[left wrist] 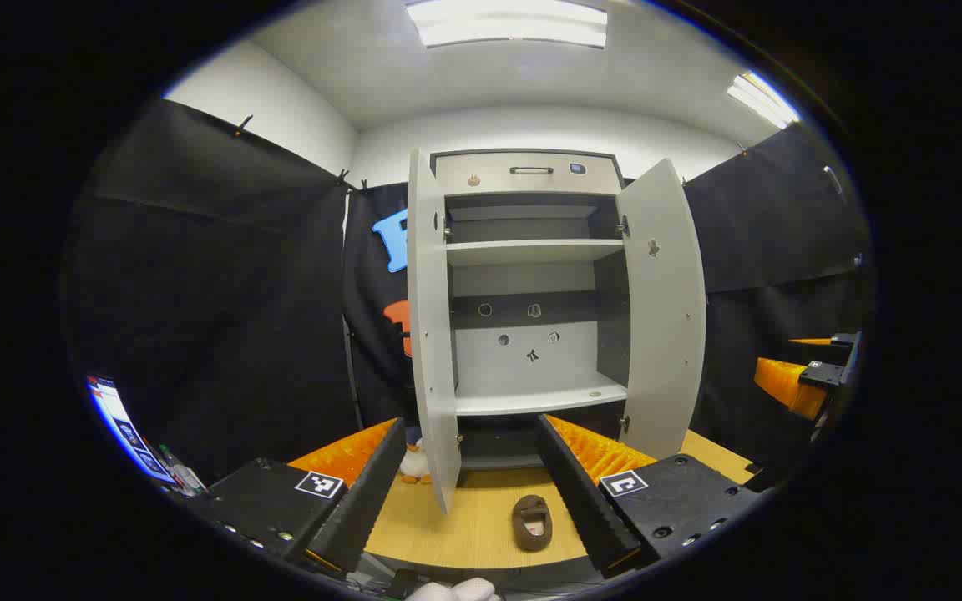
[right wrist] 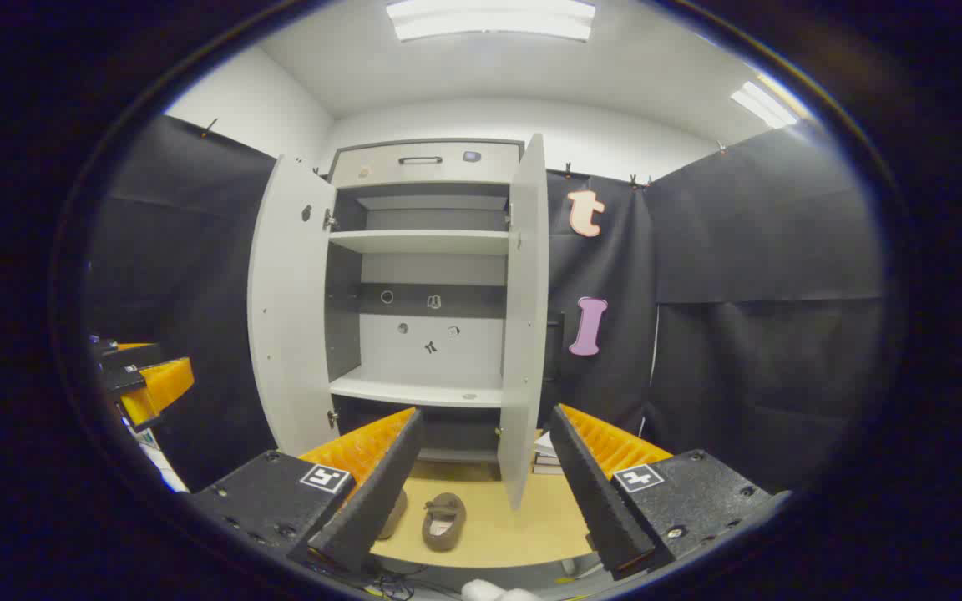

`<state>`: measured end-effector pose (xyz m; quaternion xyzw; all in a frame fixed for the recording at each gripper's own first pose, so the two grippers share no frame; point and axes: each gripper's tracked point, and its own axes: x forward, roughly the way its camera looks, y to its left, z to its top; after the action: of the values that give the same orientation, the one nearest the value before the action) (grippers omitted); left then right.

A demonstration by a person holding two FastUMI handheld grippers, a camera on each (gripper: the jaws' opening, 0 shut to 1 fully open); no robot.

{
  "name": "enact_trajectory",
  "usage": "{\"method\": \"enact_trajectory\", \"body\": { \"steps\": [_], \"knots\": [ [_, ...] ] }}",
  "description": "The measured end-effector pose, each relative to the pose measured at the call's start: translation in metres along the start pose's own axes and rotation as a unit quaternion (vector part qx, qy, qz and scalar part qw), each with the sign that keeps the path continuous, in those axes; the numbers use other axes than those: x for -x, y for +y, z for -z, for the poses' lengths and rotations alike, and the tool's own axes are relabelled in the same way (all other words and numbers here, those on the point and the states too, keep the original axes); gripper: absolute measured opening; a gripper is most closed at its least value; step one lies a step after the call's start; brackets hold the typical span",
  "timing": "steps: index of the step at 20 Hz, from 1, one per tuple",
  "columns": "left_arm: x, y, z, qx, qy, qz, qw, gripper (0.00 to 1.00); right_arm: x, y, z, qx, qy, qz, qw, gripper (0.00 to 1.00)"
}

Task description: Grab one shoe with the right hand and put it into the shoe cabinet, grab the other shoe with the left hand and put it into the shoe cabinet; then close the right door with the right hand and the left door with the left hand.

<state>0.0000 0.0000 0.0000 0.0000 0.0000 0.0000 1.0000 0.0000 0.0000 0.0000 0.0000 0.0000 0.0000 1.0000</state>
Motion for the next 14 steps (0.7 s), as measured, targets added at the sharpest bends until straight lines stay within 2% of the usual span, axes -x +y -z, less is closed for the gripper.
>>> {"method": "enact_trajectory", "body": {
  "steps": [1,10,14],
  "knots": [
    [0.000,0.001,0.000,0.000,0.000,-0.001,1.000,0.95,-0.001,0.001,-0.001,0.001,0.000,0.000,1.000,0.99],
    [-0.002,0.003,0.000,0.003,0.000,-0.002,1.000,0.95,-0.003,0.010,-0.008,0.007,-0.006,-0.005,1.000,1.00],
    [-0.003,0.004,0.003,0.003,0.002,-0.001,1.000,0.95,-0.008,0.017,0.002,0.010,0.007,-0.011,1.000,1.00]
  ]
}}
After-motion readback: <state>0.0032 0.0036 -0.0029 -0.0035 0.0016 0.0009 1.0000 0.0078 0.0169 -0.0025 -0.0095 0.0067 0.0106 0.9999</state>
